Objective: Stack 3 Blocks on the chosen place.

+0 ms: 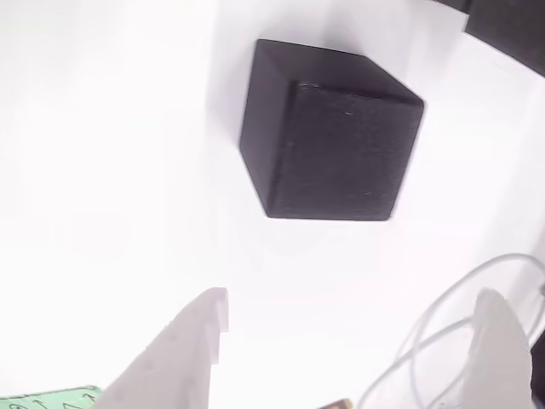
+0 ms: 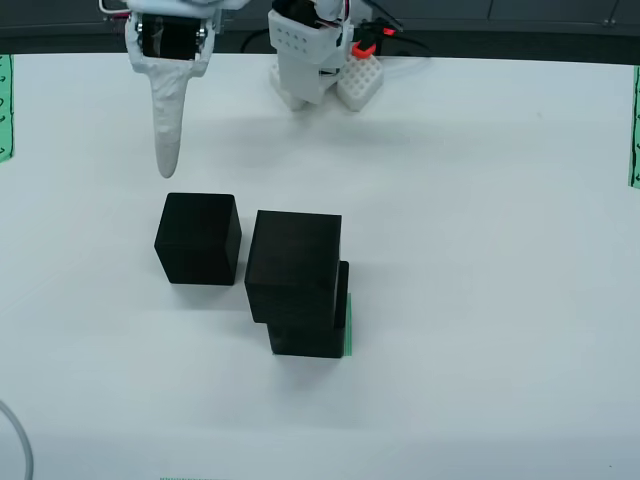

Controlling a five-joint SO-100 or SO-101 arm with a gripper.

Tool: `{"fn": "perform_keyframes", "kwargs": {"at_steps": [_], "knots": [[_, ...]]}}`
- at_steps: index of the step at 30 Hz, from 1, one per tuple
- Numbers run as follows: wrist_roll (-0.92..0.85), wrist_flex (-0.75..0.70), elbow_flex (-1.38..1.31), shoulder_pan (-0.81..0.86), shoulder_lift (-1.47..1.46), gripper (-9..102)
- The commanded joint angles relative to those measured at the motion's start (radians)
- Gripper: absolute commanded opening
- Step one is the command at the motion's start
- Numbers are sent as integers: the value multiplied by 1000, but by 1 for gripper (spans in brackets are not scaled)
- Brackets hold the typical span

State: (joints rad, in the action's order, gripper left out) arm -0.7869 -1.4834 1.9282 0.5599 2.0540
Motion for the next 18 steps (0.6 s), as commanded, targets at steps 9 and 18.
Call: {"fn": "perform_keyframes", "kwargs": {"at_steps": [9,18], "knots": [[110,137,64,32,-202,35],[245,178,52,-60,-270,35]]}}
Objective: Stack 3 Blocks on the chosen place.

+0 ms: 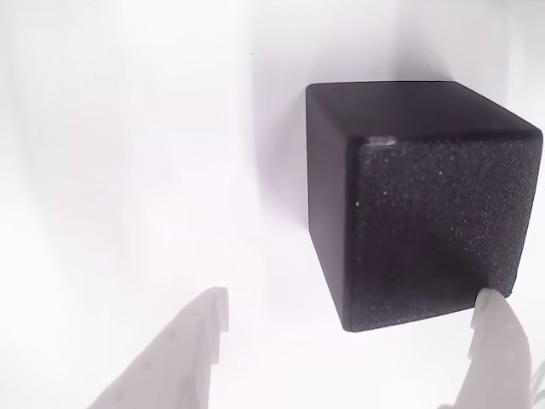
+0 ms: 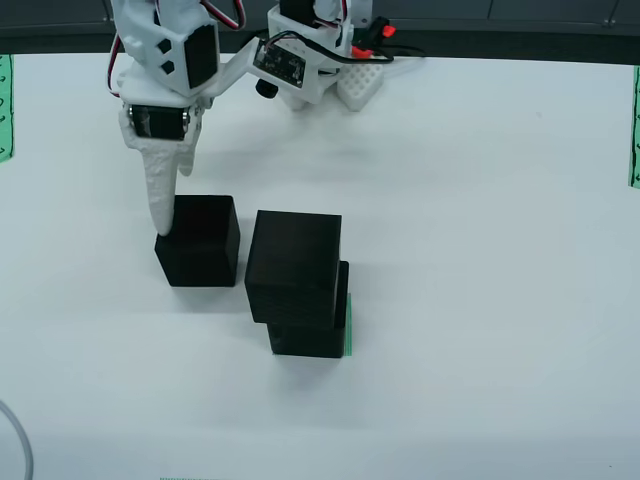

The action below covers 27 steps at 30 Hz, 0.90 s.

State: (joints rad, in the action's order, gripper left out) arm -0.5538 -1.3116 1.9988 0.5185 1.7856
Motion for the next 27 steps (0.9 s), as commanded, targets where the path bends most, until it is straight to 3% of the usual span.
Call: {"fn": "perform_keyframes", "kwargs": {"at_steps": [1,12,27], "knots": [[12,5,-25,-21,-2,35],[11,-32,-124,-25,-14,35],[41,75,-135,-104,-141,35]]}}
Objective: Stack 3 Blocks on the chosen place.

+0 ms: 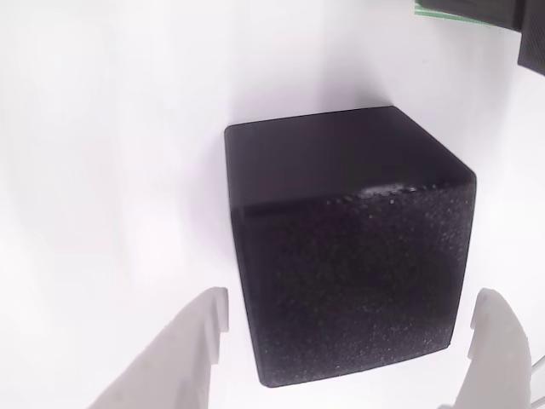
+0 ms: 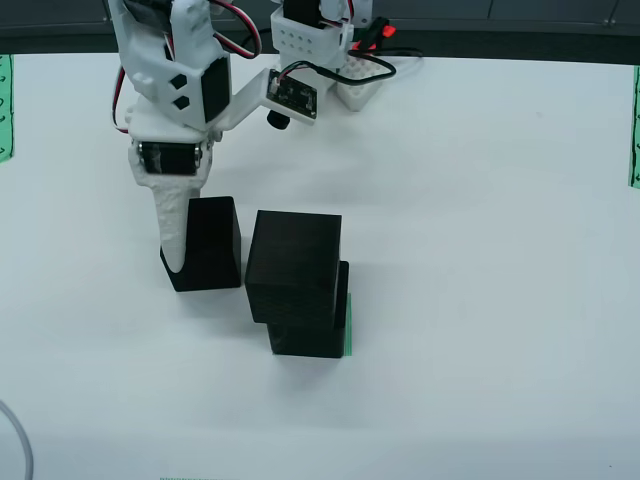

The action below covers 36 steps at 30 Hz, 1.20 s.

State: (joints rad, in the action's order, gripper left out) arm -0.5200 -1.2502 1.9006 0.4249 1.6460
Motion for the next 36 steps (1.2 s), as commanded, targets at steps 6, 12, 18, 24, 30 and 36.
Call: {"fn": "perform_keyframes", "kwargs": {"at_steps": [6,12,18,24,30,36], "knots": [[12,18,-25,-23,-5,21],[12,-8,-5,-26,57,16],[-3,-104,-32,6,190,16],[-12,-230,-146,35,327,16],[3,-322,-314,11,399,16],[29,-324,-469,-98,376,16]]}}
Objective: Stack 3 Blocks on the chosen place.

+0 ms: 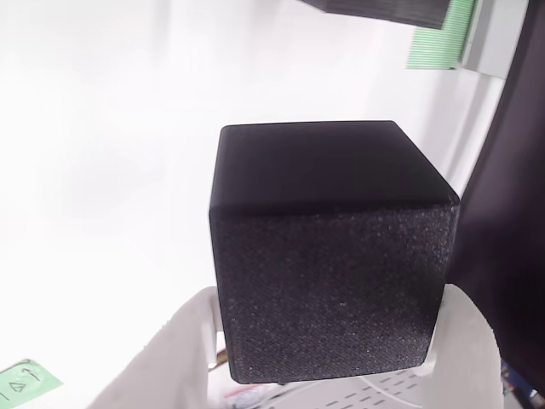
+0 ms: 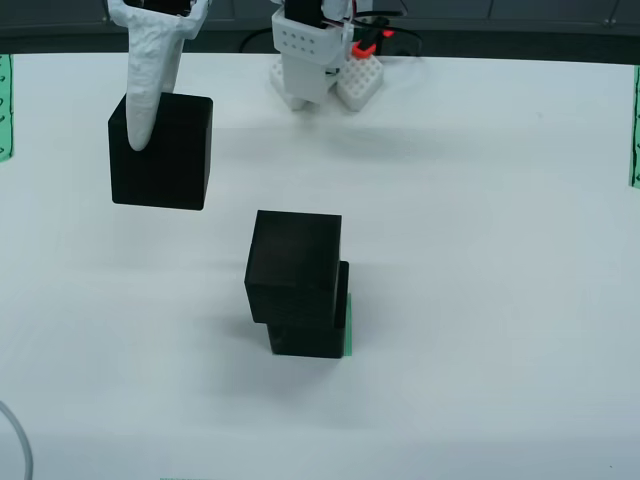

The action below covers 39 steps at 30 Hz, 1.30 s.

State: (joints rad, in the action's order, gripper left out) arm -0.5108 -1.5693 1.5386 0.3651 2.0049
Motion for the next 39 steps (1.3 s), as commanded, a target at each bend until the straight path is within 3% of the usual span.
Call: {"fn": "perform_keyframes", "kwargs": {"at_steps": [1,13,39], "knots": [[38,-5,-135,-61,6,16],[221,-5,-186,-282,-106,16],[272,-5,-109,-330,-150,16]]}}
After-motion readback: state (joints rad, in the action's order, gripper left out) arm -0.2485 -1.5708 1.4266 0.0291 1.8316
